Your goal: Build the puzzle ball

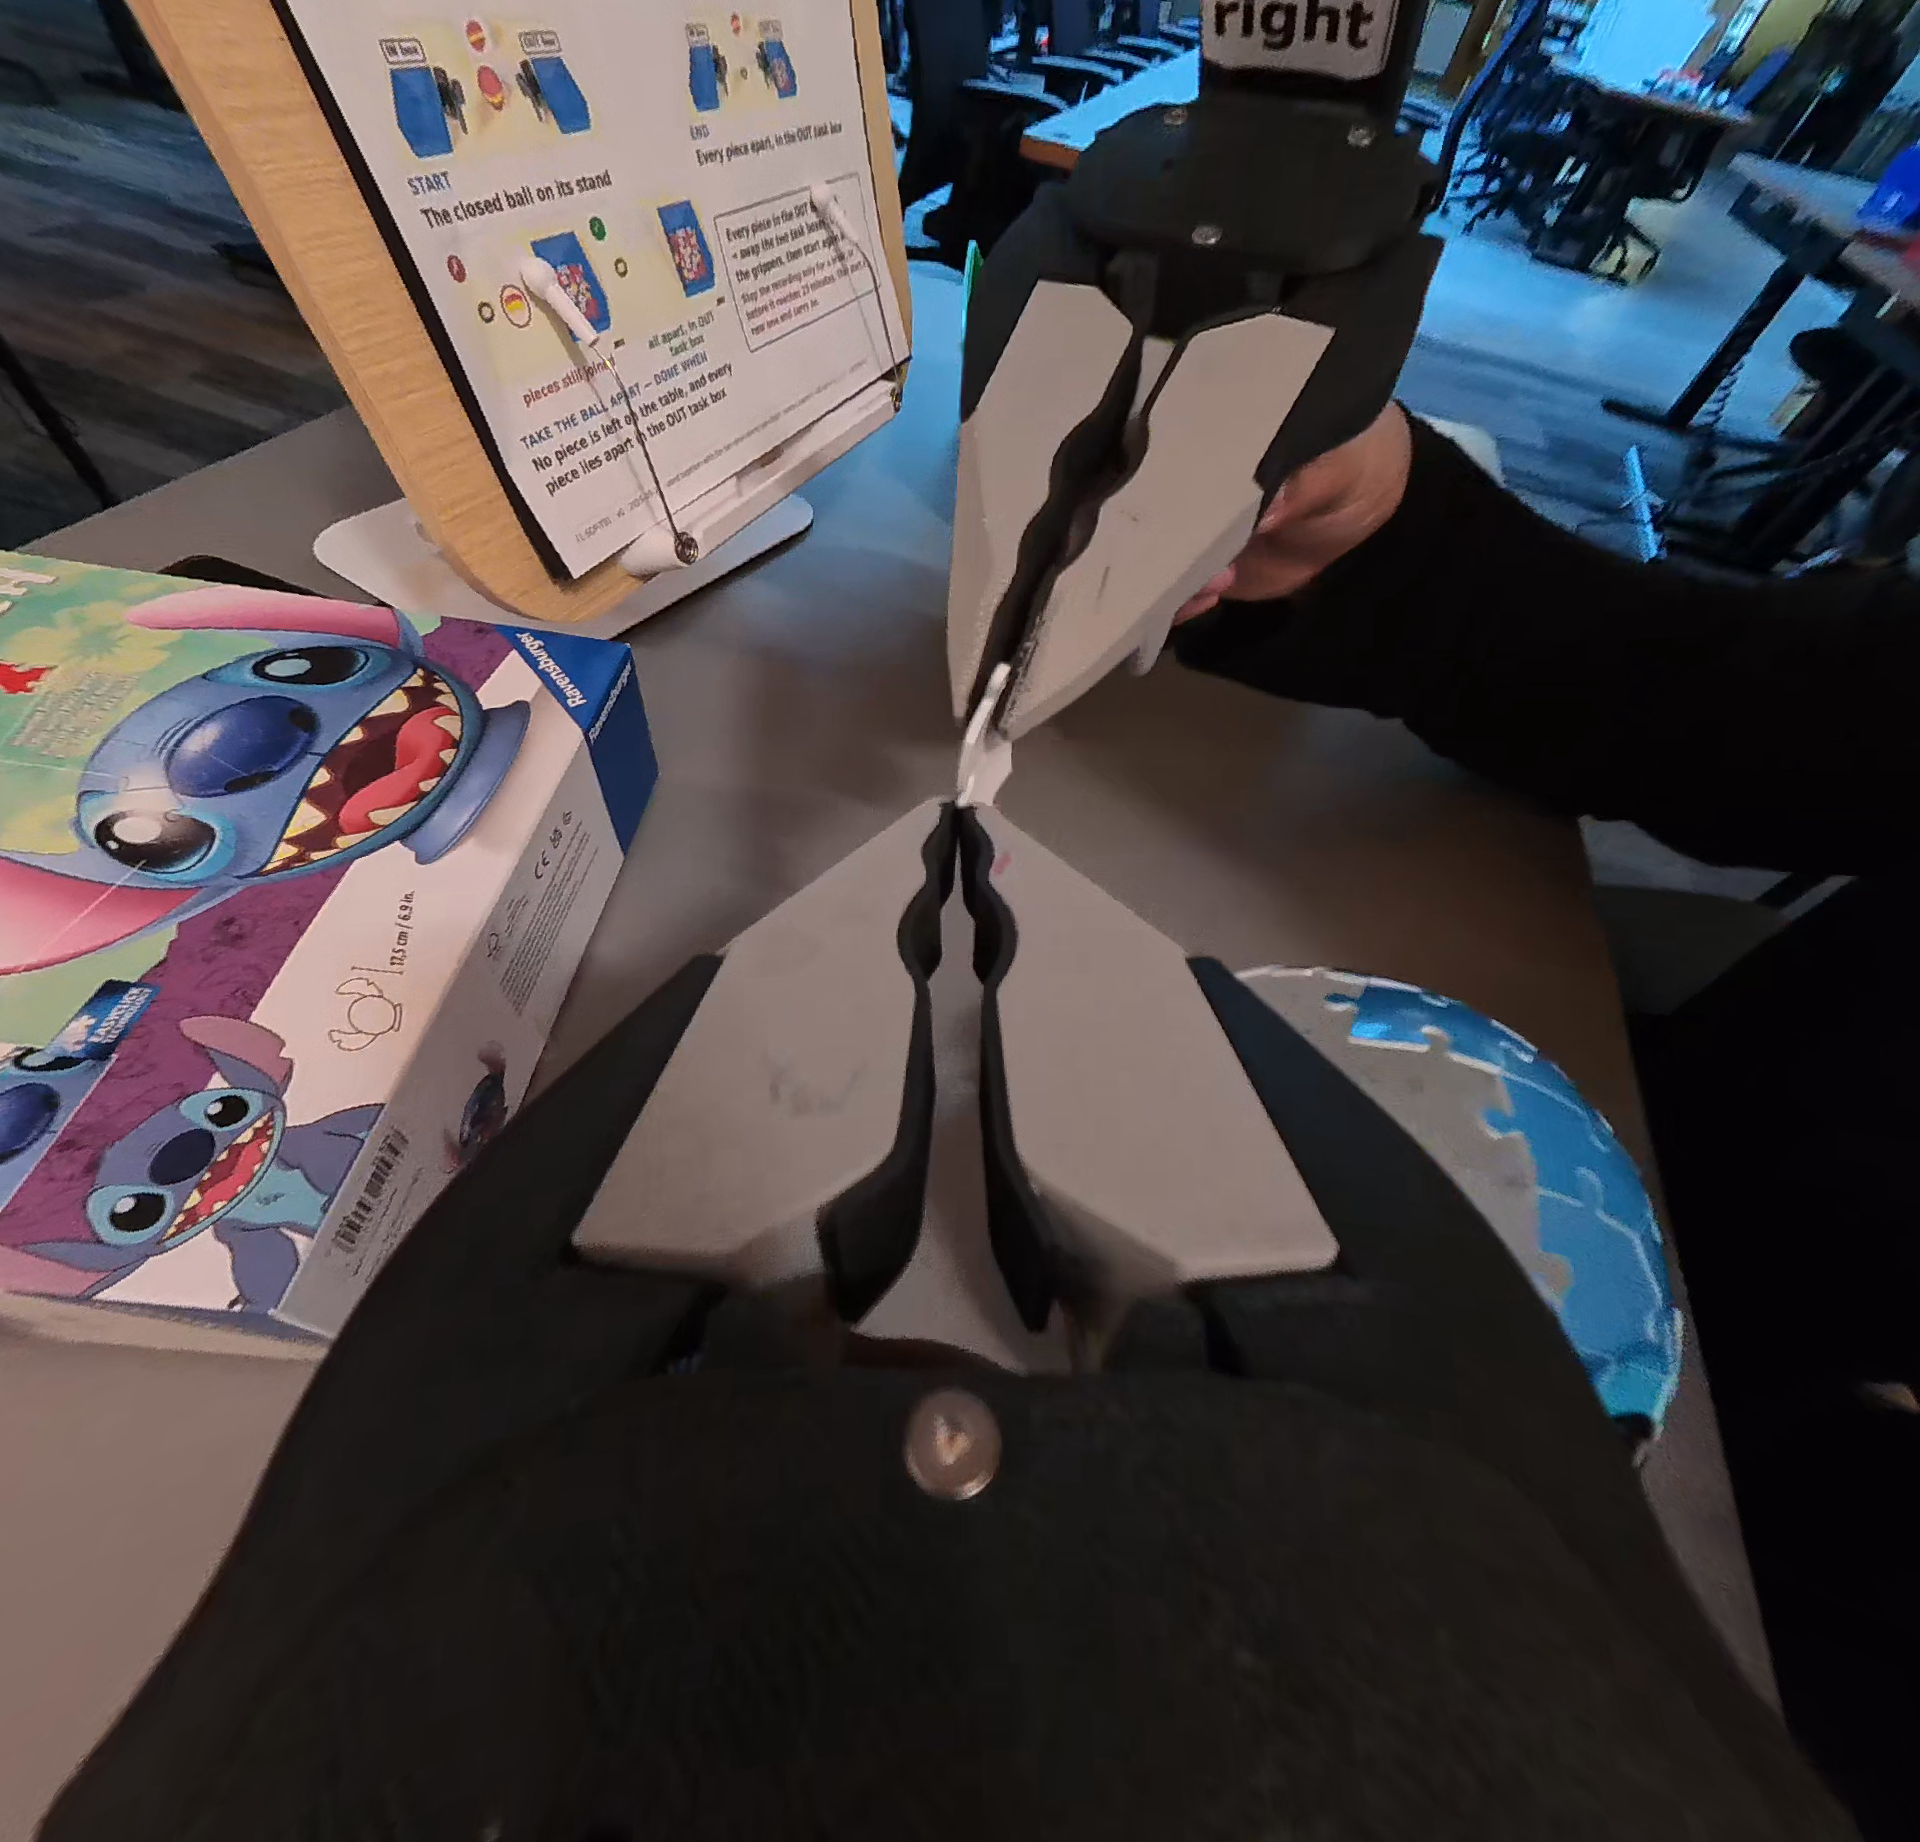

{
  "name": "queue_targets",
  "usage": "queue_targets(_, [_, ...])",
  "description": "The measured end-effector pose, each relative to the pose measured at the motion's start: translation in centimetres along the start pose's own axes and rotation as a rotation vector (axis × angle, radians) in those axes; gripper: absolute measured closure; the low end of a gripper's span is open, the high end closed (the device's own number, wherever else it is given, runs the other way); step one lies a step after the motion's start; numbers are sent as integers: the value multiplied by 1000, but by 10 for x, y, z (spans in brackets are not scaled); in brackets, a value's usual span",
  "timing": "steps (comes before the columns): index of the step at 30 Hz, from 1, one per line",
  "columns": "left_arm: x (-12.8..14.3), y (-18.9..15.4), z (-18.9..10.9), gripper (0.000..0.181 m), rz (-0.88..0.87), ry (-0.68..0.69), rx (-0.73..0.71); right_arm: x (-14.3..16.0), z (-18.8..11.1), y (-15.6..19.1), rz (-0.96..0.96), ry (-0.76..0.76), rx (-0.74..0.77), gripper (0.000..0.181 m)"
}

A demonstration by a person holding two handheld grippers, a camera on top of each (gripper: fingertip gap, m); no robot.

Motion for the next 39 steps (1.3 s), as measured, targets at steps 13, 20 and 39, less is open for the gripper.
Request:
queue_targets(13, [16,-6,-16,164,-24,82,-53,8,10,19,-114,54,-13,181])
queue_targets(20, [24,-9,-42,163,-89,42,-21,24,12,54,-231,117,-30,181])
queue_targets(39, [12,-31,-16,155,-31,310,25,45,33,69,-434,244,85,181])
Point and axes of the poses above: each gripper's, where its closed fingertips meet, z out along the fingers, x out of its underside, y = z × x across the jaws, the point moved 10 cm from there along -z, back along the fingers, and after that the axes turned 15 degrees about x, right-handed, at the moved point
